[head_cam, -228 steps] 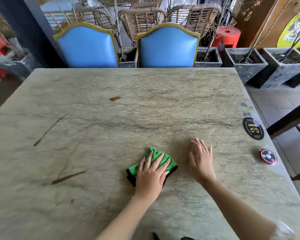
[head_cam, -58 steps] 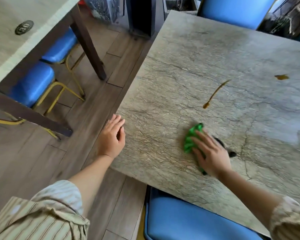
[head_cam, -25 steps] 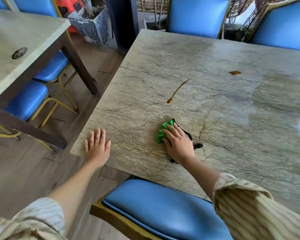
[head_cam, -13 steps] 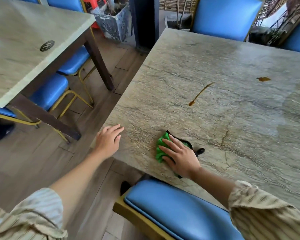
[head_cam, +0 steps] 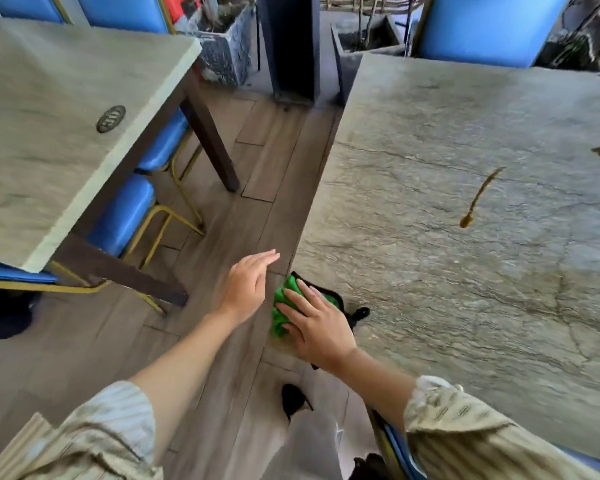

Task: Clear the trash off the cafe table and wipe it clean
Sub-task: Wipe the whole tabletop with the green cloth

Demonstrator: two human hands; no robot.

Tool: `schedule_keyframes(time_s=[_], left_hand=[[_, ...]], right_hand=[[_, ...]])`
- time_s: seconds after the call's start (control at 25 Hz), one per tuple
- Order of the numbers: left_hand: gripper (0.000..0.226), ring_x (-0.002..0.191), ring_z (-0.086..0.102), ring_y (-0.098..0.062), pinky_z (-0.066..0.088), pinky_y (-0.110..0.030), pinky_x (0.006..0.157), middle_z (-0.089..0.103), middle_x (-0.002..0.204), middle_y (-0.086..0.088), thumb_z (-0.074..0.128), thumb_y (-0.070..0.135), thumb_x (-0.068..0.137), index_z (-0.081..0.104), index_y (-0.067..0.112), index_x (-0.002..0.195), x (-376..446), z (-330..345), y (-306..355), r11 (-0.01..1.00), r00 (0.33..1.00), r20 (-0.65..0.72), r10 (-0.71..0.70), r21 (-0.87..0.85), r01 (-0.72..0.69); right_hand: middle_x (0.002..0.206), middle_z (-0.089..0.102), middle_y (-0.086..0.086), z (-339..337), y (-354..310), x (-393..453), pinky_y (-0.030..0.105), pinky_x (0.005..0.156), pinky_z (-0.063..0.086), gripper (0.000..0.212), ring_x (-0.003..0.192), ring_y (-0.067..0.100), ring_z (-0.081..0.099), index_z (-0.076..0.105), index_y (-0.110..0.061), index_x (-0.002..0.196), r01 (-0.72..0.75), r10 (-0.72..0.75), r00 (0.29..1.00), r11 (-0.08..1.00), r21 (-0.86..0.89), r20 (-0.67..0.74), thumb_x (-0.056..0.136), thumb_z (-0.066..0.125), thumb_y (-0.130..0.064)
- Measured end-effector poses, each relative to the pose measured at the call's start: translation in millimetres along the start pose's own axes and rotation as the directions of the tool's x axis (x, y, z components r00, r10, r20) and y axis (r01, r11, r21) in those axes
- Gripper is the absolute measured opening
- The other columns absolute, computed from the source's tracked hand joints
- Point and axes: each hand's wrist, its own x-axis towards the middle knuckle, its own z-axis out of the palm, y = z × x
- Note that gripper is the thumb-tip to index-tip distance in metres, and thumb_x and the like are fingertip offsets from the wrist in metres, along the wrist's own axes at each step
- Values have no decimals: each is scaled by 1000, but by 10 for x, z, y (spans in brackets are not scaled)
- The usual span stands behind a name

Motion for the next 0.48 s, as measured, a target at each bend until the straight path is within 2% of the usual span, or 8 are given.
schedule_keyframes(time_s=[0.16, 0.2, 0.24, 0.28, 0.32, 0.36, 0.44, 0.48], left_hand=[[38, 125, 51, -15, 42, -45, 103, 58, 133, 0, 36, 16, 96, 59, 17, 127, 292, 81, -3, 993, 997, 46, 57, -108, -52], [39, 125, 51, -15, 42, -46, 103, 57, 134, 0, 36, 16, 96, 58, 16, 127, 336, 125, 35, 990, 996, 53, 78, -121, -71], [39, 125, 51, -15, 42, -46, 103, 56, 134, -1, 36, 16, 95, 58, 15, 128, 377, 170, 72, 987, 994, 59, 95, -133, -86], [40, 126, 50, -15, 41, -46, 104, 55, 136, -1, 37, 16, 95, 56, 15, 129, 391, 220, 107, 986, 993, 59, 100, -139, -91], [40, 127, 48, -15, 41, -46, 105, 54, 137, -1, 37, 16, 95, 55, 14, 131, 385, 272, 139, 986, 993, 55, 101, -137, -93], [41, 129, 46, -14, 39, -45, 106, 52, 139, 0, 36, 15, 95, 53, 14, 133, 368, 325, 171, 988, 994, 53, 98, -126, -90], [43, 134, 41, -14, 36, -45, 109, 46, 144, -1, 34, 16, 97, 47, 14, 138, 307, 441, 251, 993, 997, 47, 67, -95, -62], [44, 137, 37, -15, 33, -46, 110, 43, 147, -1, 33, 18, 98, 45, 14, 140, 244, 504, 297, 997, 998, 36, 42, -71, -39]], right_hand=[[144, 48, -3, -144, 290, -62, 39, 115, 31, 38, 141, 22, 34, 57, -27, 131, 274, -272, 952, 962, 6, 143, 98, 44, -41], [145, 48, -4, -210, 466, -10, 40, 113, 34, 38, 141, 21, 34, 57, -28, 131, 238, -233, 963, 971, -23, 134, 98, 44, -42], [143, 49, -4, -274, 647, 74, 41, 109, 39, 38, 140, 20, 35, 57, -28, 130, 93, -89, 994, 994, -62, 68, 97, 44, -42], [142, 51, -4, -354, 804, 172, 42, 103, 45, 37, 139, 21, 37, 59, -28, 128, -135, 133, 991, 988, -76, -28, 96, 46, -41], [140, 52, -3, -414, 926, 260, 42, 98, 49, 37, 138, 22, 38, 59, -27, 127, -354, 345, 932, 932, -74, -110, 95, 48, -39], [140, 52, -1, -428, 972, 323, 43, 95, 50, 37, 138, 24, 38, 59, -25, 128, -493, 479, 863, 868, -62, -164, 94, 51, -36], [141, 51, 1, -381, 906, 324, 42, 97, 50, 38, 139, 25, 36, 58, -23, 129, -556, 538, 818, 831, -38, -203, 93, 54, -35], [142, 51, 0, -367, 824, 221, 40, 100, 48, 38, 140, 25, 35, 59, -24, 129, -496, 479, 857, 867, -53, -190, 93, 54, -36]])
